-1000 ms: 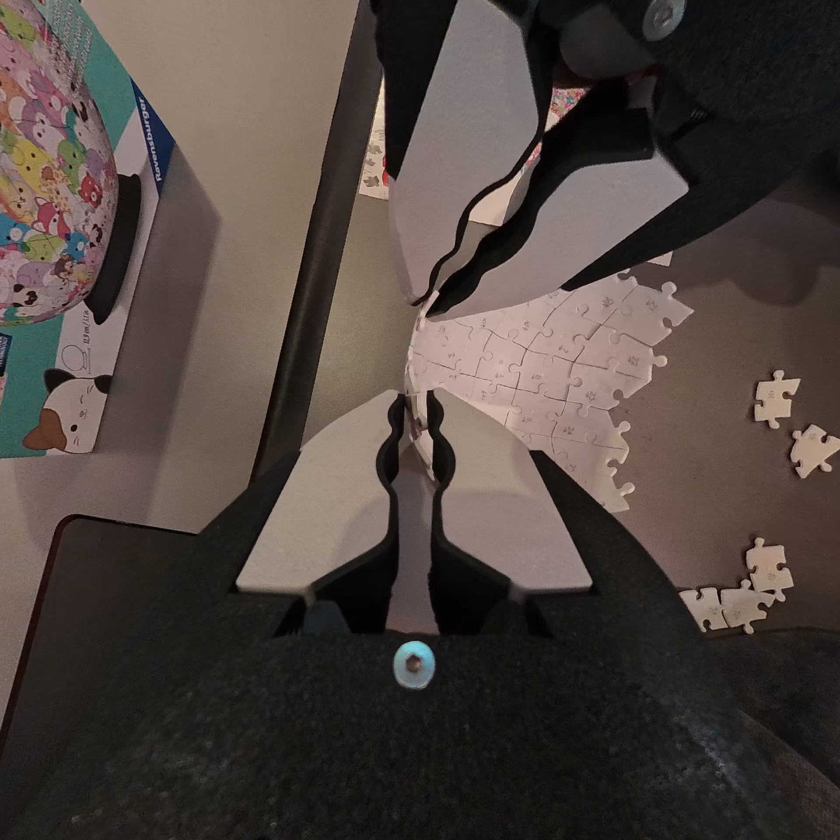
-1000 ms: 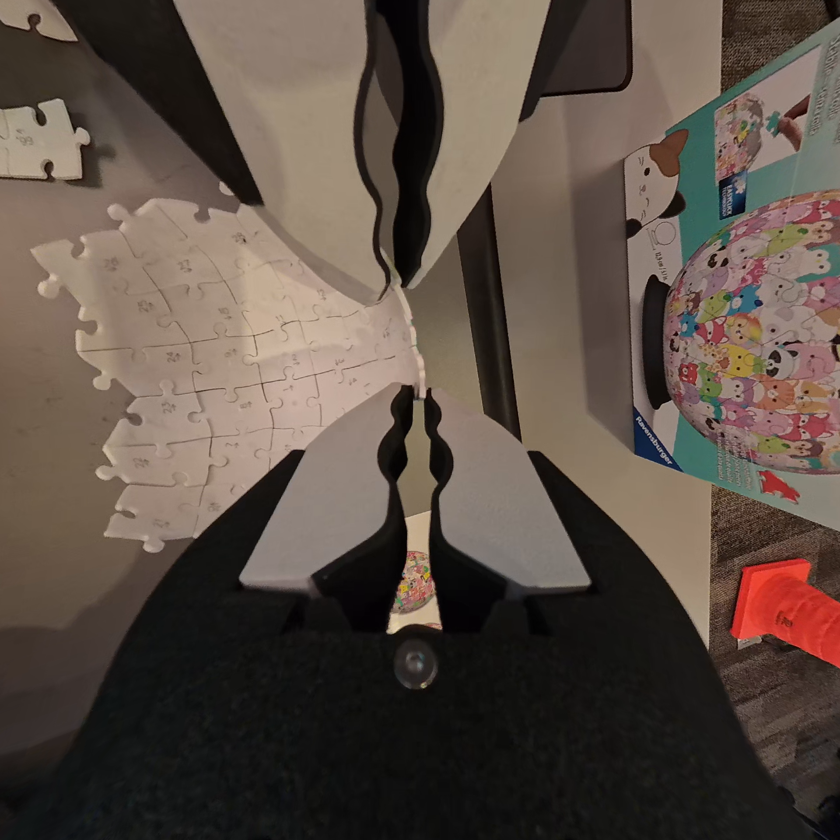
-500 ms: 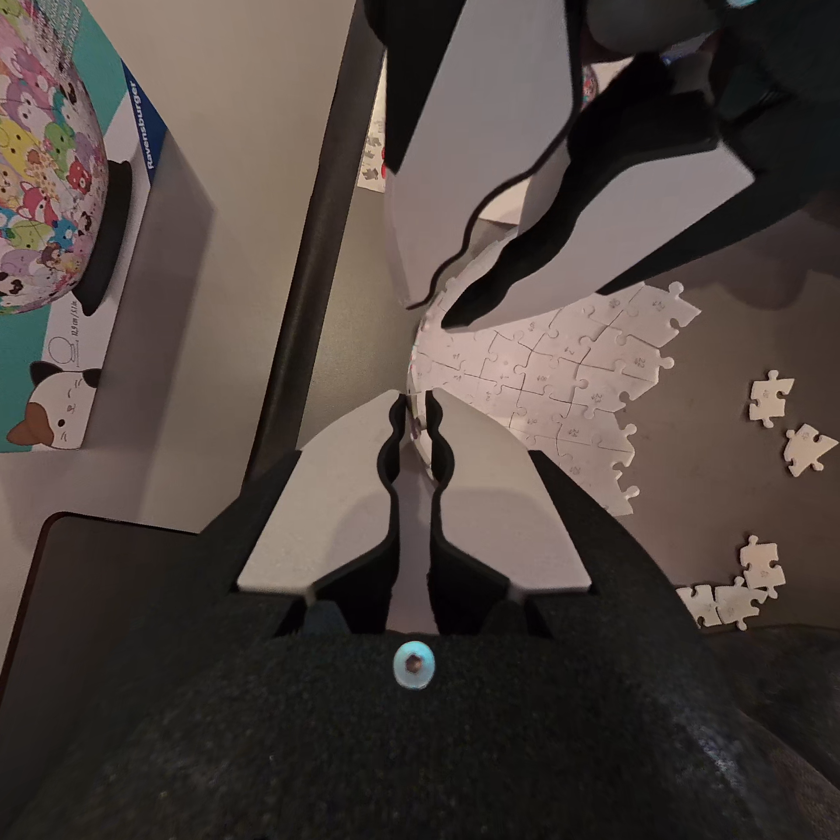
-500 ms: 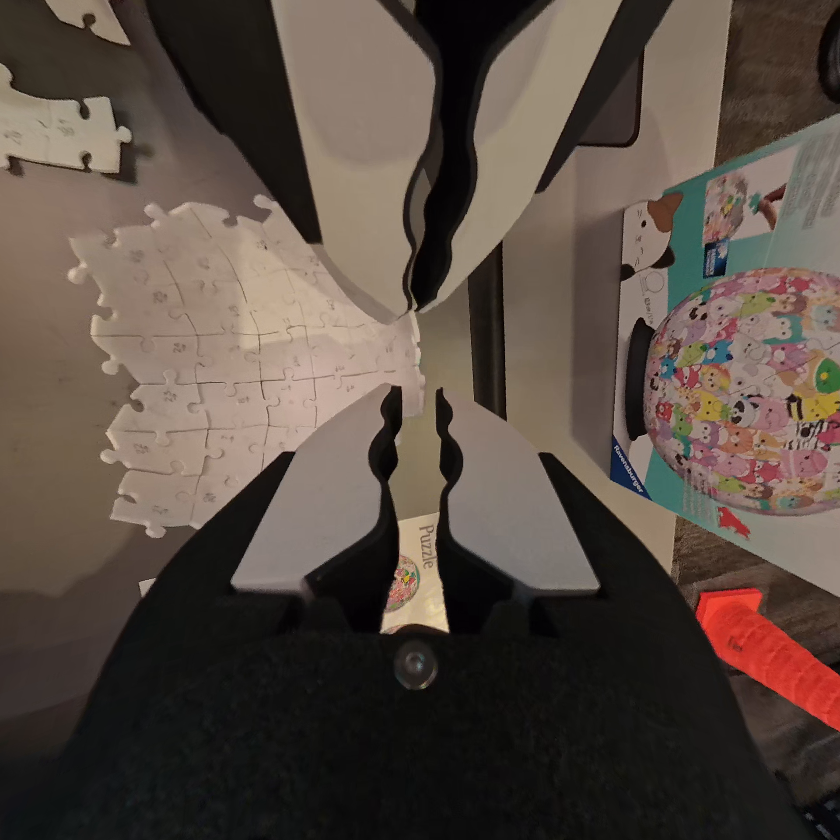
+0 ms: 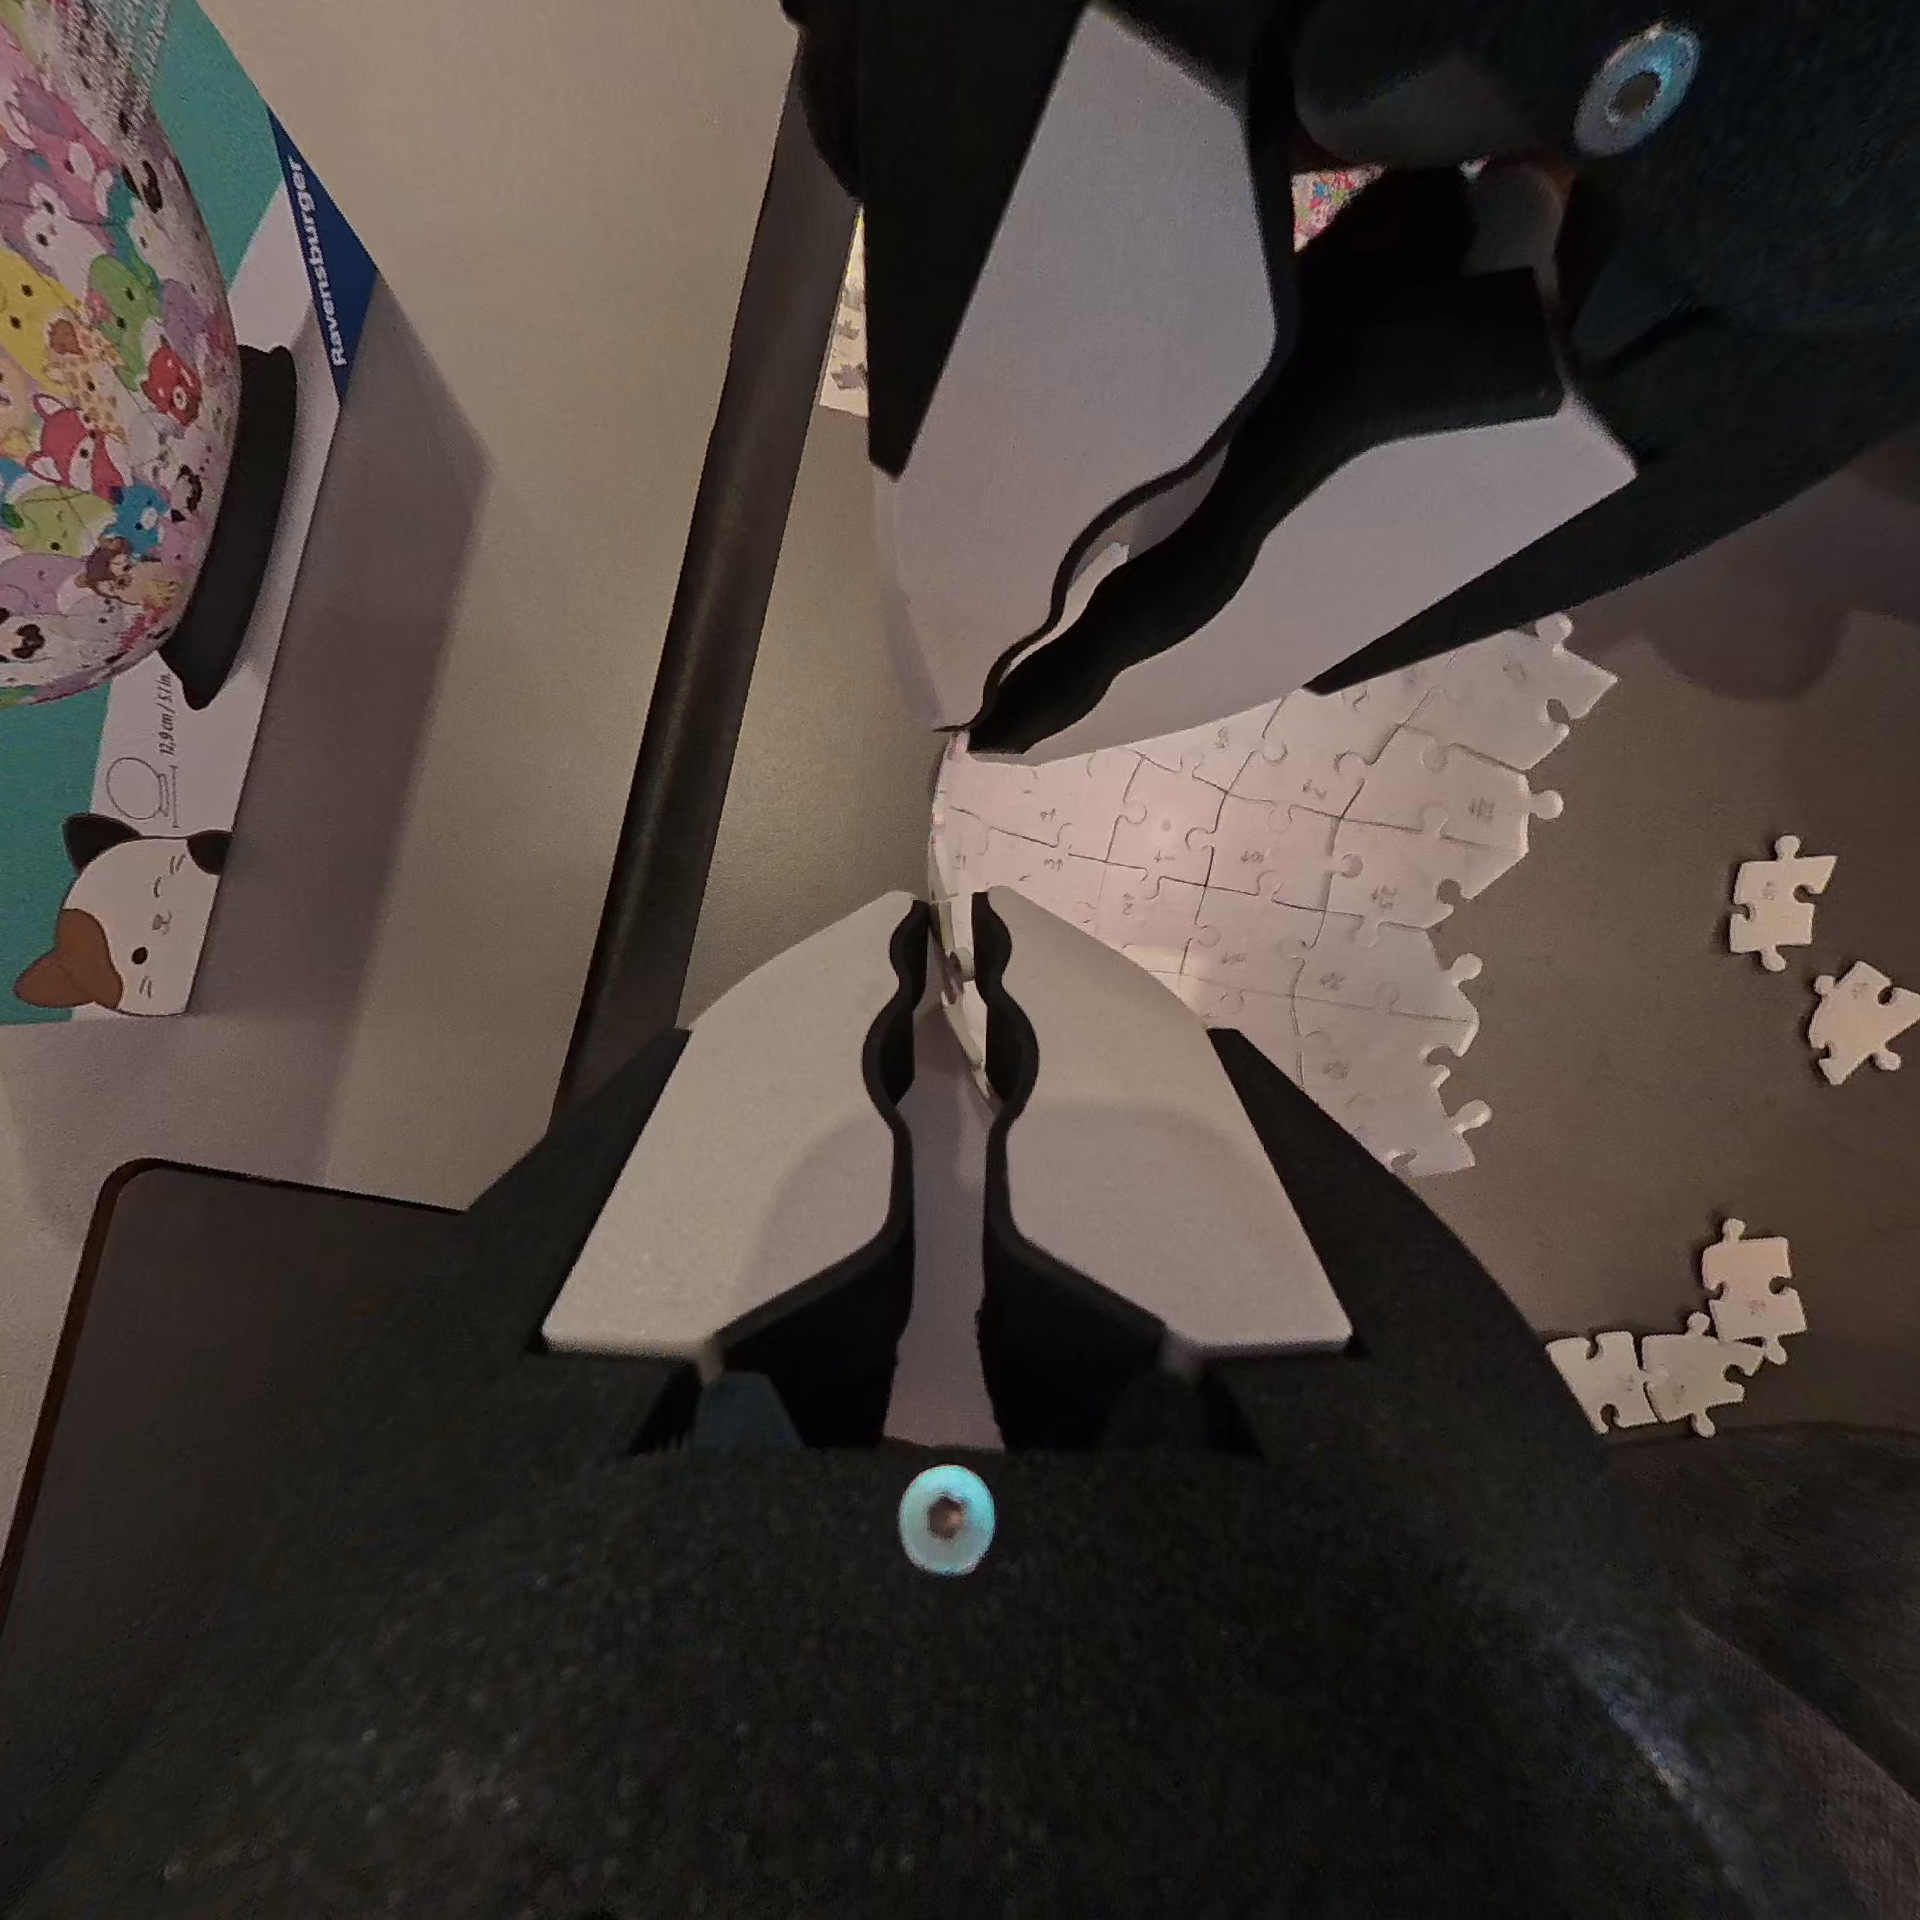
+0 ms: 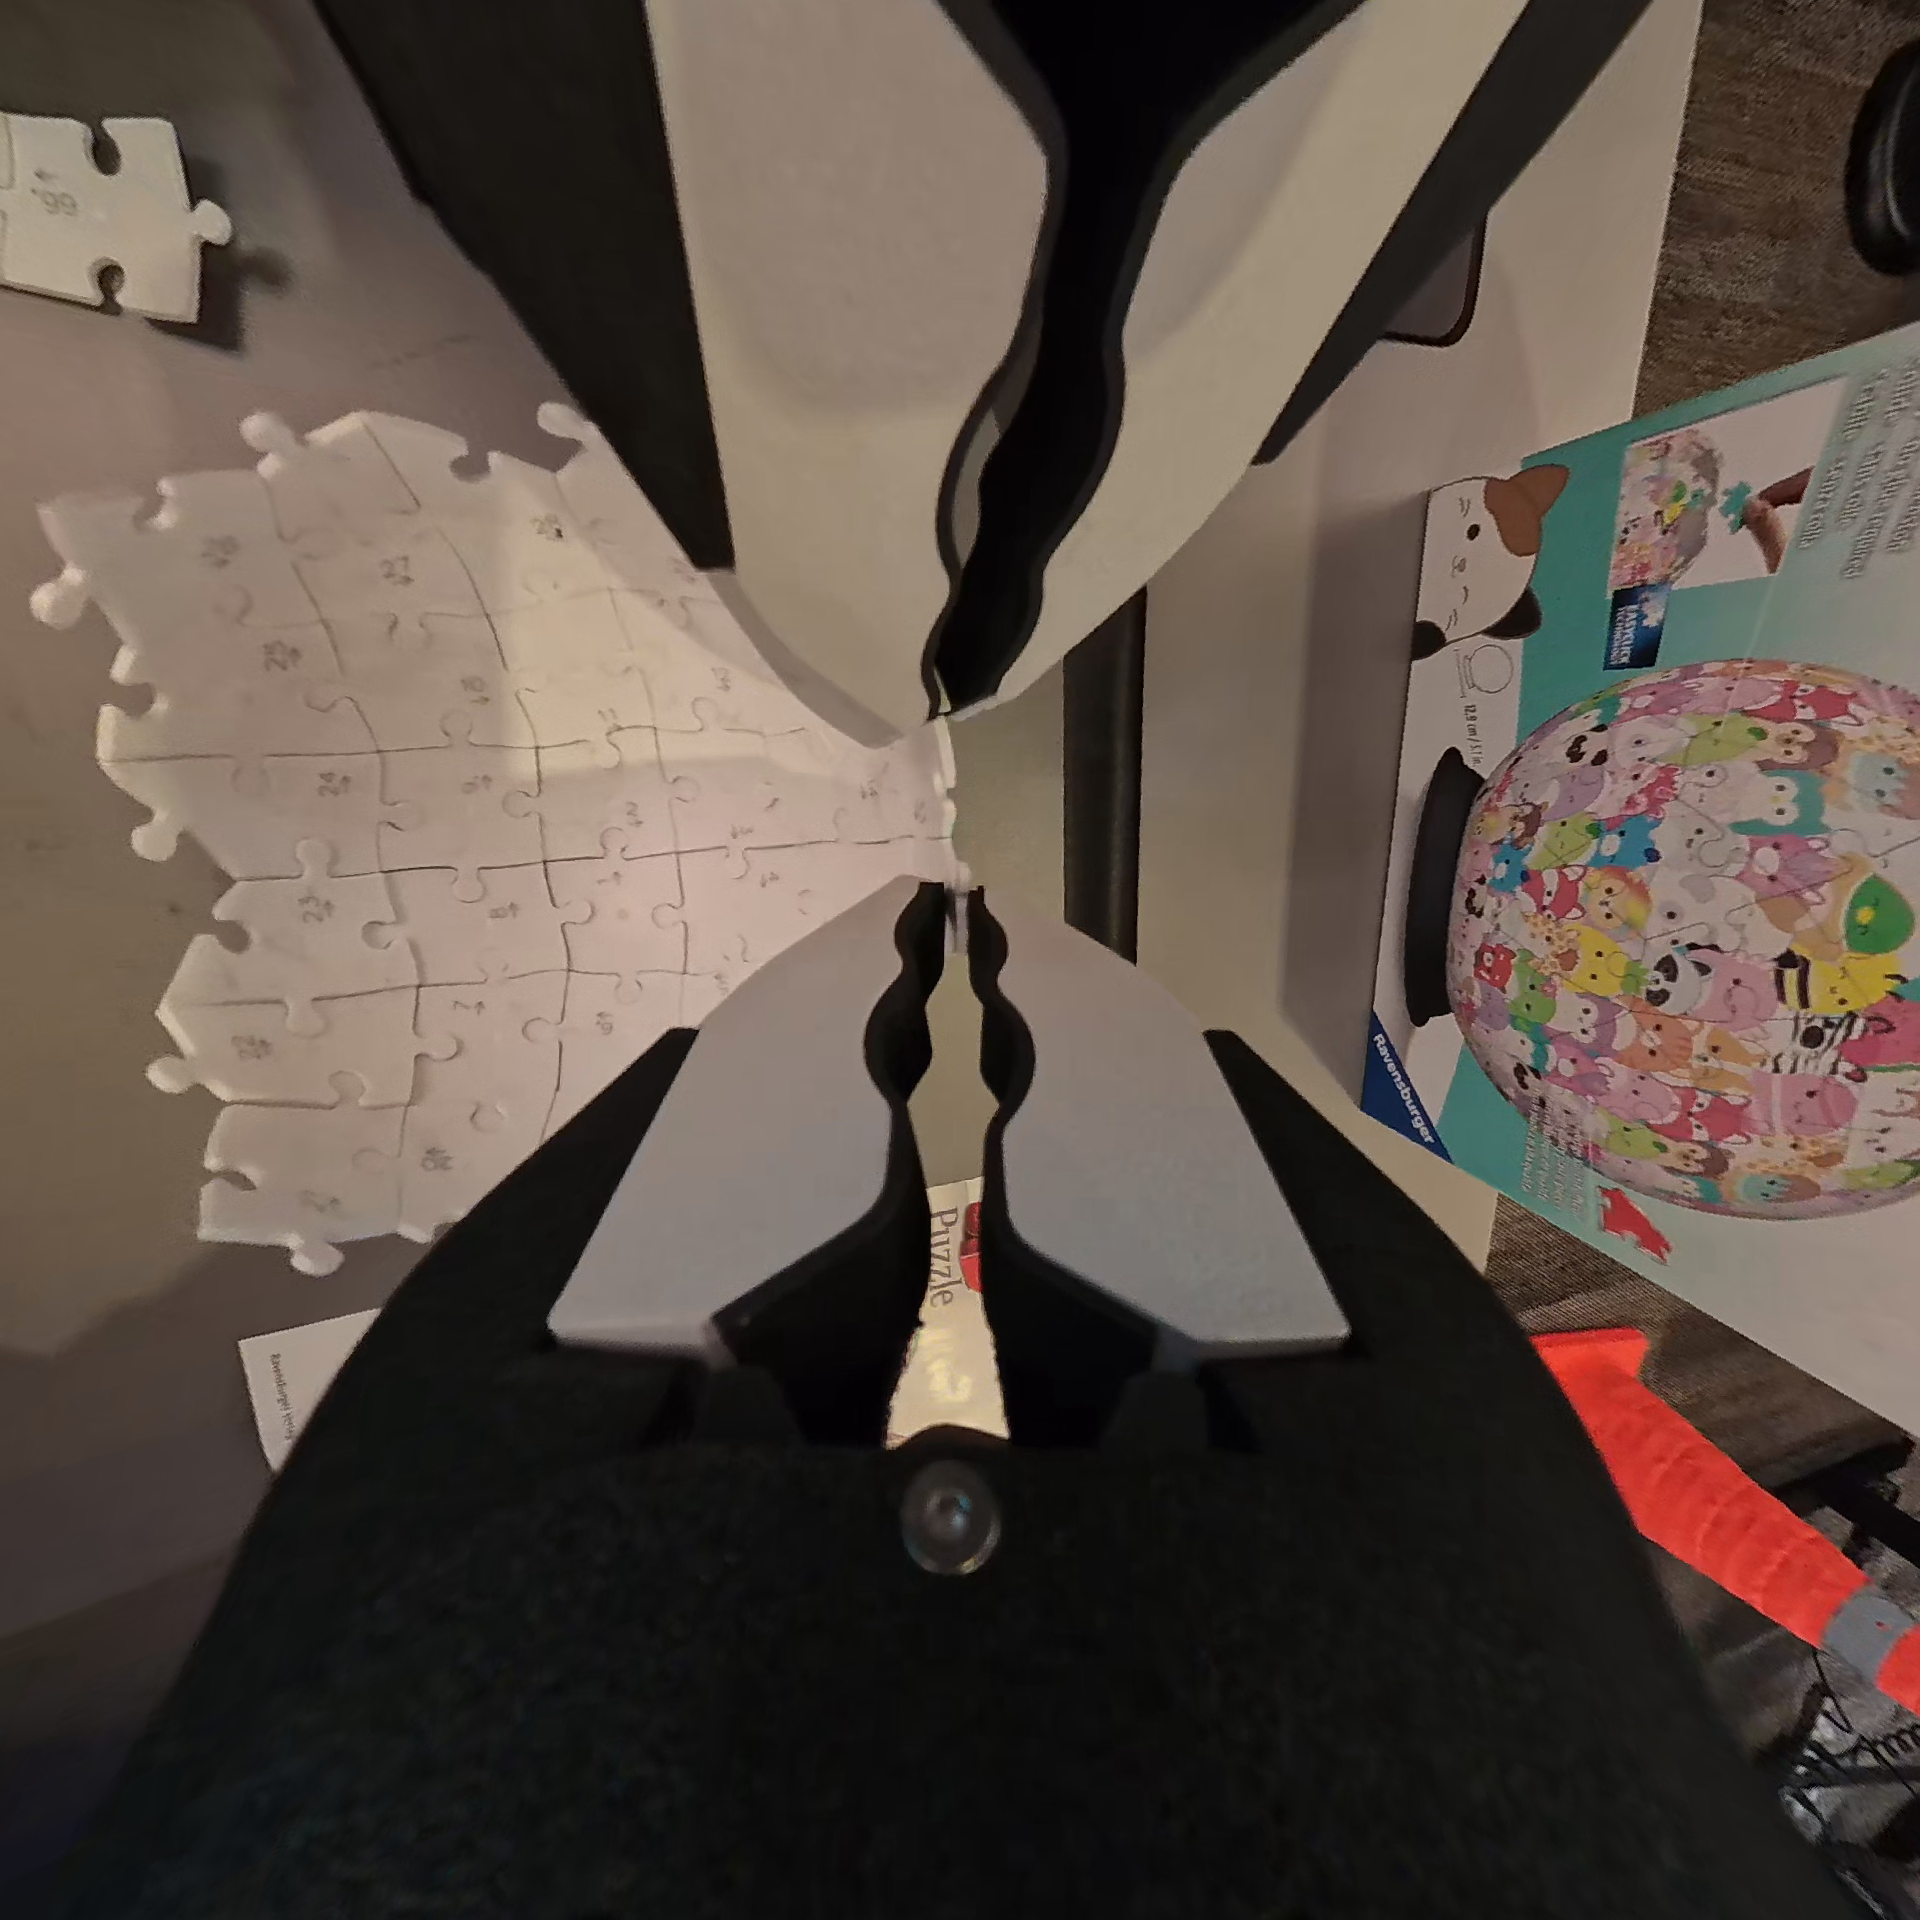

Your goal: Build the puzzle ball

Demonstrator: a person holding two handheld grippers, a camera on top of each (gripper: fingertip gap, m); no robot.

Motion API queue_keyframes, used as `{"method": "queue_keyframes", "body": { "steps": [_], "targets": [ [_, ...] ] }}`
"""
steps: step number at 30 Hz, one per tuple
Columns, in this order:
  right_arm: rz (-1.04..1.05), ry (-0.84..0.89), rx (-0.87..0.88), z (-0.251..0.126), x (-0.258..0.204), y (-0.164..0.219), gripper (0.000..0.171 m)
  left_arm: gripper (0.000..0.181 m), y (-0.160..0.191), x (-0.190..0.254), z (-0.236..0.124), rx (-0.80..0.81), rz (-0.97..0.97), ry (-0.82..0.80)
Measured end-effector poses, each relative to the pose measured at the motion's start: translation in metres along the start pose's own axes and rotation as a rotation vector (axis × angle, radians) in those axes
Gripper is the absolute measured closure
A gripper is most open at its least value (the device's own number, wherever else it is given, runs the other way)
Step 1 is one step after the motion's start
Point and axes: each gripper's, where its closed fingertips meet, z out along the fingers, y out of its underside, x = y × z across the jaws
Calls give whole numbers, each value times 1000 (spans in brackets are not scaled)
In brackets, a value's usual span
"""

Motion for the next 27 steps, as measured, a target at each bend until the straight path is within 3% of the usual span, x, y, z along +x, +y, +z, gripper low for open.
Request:
{"method": "queue_keyframes", "body": {
  "steps": [13,20,27],
  "targets": [
    [-8,14,-1,1,-1,-1,162,172,5,4,1,4,-40,53],
    [99,87,171,-48,-3,-4,153,168,14,10,1,-31,-69,97],
    [355,298,273,-75,-4,34,153,165,31,22,0,-112,-94,154]
  ]
}}
